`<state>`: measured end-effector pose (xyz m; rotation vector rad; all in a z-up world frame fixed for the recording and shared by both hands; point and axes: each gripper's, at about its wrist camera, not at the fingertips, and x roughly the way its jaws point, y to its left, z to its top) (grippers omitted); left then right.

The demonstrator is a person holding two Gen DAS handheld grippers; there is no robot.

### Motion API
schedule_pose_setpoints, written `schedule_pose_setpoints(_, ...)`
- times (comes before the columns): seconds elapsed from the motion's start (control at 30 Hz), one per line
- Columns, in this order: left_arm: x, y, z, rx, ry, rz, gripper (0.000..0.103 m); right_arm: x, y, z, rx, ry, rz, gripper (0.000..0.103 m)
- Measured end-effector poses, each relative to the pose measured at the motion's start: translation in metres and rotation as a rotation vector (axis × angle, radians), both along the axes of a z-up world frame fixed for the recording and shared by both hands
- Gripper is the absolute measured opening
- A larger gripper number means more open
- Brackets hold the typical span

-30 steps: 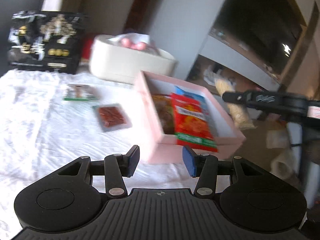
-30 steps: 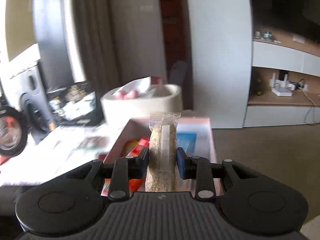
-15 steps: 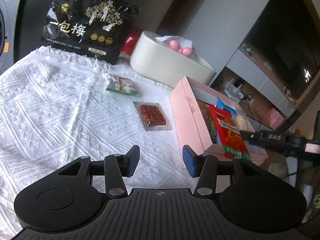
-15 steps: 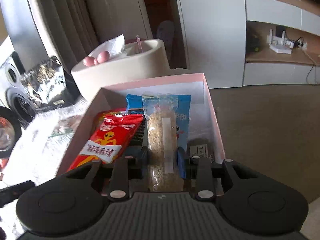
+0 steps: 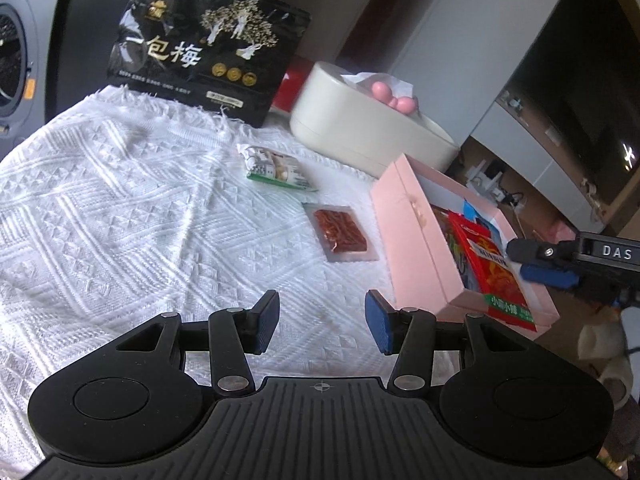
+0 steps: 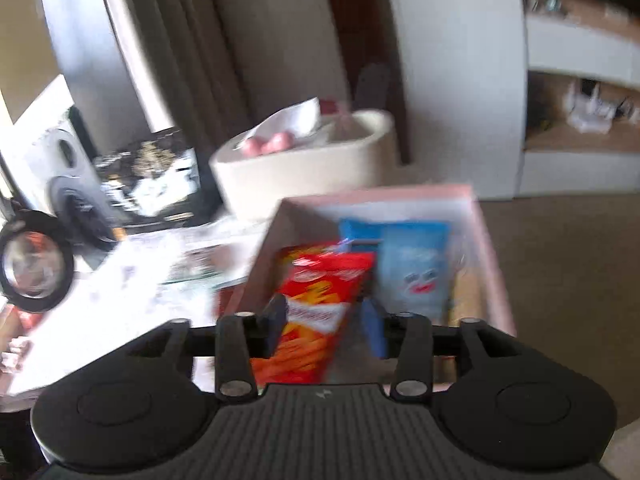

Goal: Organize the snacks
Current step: 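Lower the bread stick into the pink box and open the right tool, then move the open right tool back over the table toward the brown sauce packet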

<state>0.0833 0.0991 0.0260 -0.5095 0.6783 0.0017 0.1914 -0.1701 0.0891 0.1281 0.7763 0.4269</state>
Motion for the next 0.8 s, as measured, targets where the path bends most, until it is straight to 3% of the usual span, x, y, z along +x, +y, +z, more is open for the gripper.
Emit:
schedule_pose_setpoints(0.1, -0.002, -0.001, 0.001, -0.007, -0.009, -0.021, 0.052, 0.005, 0.011, -0.007, -0.001, 0.054, 0.004, 0.055)
schedule_pose_setpoints(0.27, -0.006, -0.003, 0.004, 0.015, -0.011, -0.050, 0.052, 0.012, 0.036, -0.019, -0.123, 0.053, 0.012, 0.060)
schedule_pose_setpoints(0.33, -0.007, -0.003, 0.004, 0.023, -0.011, -0.052, 0.052, 0.017, 0.035, -0.026, -0.098, 0.084, 0.008, 0.060)
schedule_pose_setpoints(0.37, -0.007, -0.003, 0.004, 0.024, -0.012, -0.054, 0.052, 0.020, 0.033, -0.028, -0.077, 0.092, 0.010, 0.057)
schedule_pose_setpoints(0.43, -0.007, -0.002, 0.004, 0.021, -0.011, -0.055, 0.052, 0.025, 0.032, -0.027, -0.045, 0.086, 0.019, 0.040)
schedule_pose_setpoints(0.53, -0.006, -0.001, 0.003, 0.022, -0.004, -0.055, 0.052, 0.029, 0.037, -0.016, -0.109, -0.018, -0.014, 0.027)
schedule_pose_setpoints(0.63, -0.007, 0.001, 0.002, 0.023, 0.002, -0.056, 0.052, 0.036, 0.046, -0.011, -0.197, -0.107, -0.006, 0.027)
schedule_pose_setpoints(0.8, -0.007, 0.007, 0.000, 0.030, 0.019, -0.032, 0.052, 0.042, 0.043, -0.011, -0.167, -0.041, -0.005, 0.027)
